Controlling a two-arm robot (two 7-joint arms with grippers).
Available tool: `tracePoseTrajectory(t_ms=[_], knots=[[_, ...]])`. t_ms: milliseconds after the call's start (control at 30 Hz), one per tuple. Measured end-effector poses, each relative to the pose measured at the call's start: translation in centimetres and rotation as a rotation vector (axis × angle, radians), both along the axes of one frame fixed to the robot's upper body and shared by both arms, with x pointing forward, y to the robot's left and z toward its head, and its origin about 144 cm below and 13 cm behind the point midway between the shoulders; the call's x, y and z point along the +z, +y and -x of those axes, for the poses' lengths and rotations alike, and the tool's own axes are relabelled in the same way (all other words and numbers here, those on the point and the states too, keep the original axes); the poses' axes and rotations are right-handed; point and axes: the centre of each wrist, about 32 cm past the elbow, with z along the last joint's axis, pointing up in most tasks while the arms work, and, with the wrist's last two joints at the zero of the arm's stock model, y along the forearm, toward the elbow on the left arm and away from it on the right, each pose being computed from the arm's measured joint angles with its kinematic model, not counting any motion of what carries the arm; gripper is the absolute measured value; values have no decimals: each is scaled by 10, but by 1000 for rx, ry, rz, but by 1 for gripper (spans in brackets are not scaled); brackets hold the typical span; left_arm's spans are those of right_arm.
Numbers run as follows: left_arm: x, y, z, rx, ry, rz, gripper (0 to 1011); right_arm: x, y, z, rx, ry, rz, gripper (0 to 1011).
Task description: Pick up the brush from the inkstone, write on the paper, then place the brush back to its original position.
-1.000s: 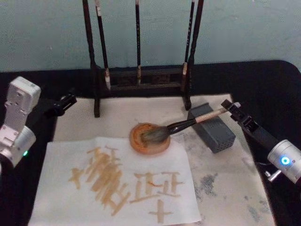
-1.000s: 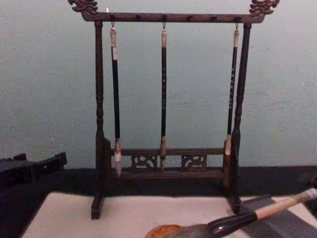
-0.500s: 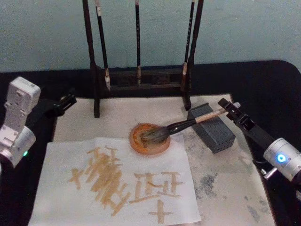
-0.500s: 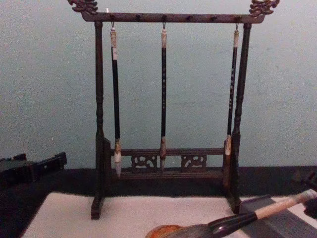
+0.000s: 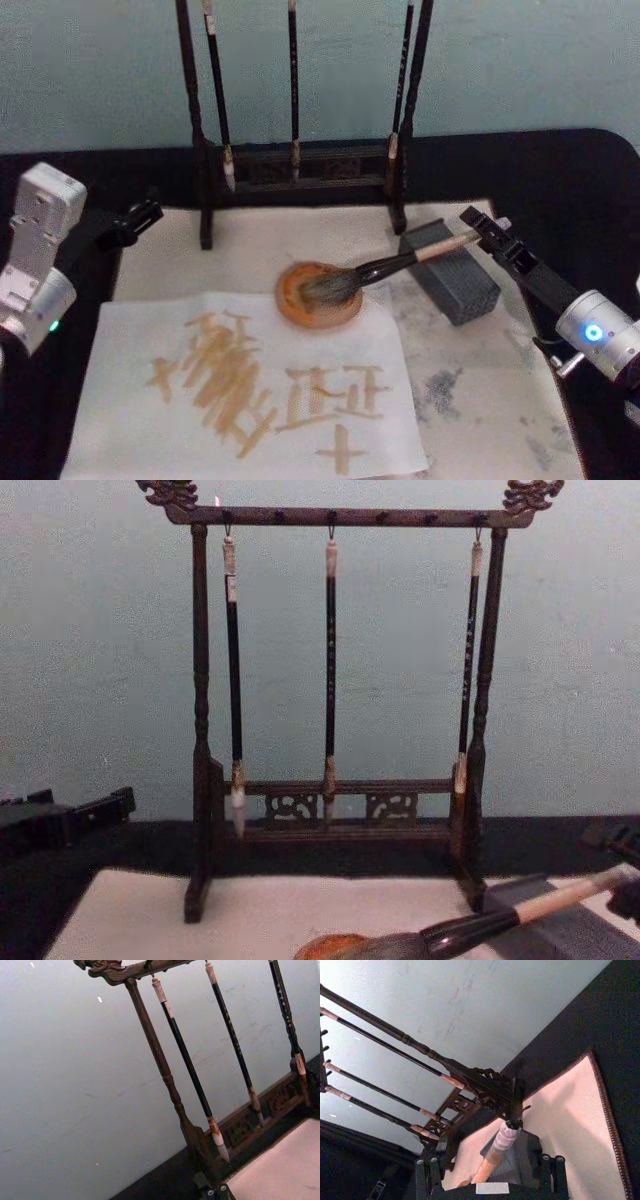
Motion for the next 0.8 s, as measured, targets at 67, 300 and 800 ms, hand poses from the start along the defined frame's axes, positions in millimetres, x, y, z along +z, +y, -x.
tracePoseTrajectory(t_ms=[67,300,800], knots=[[0,0,0,0,0,0,1002,0,0,-1,1,1,-1,1001],[0,0,0,0,0,0,1002,-1,-1,-3,6,0,-10,1001],[0,0,0,0,0,0,1002,-2,-1,-7,8,-9,0,1001]])
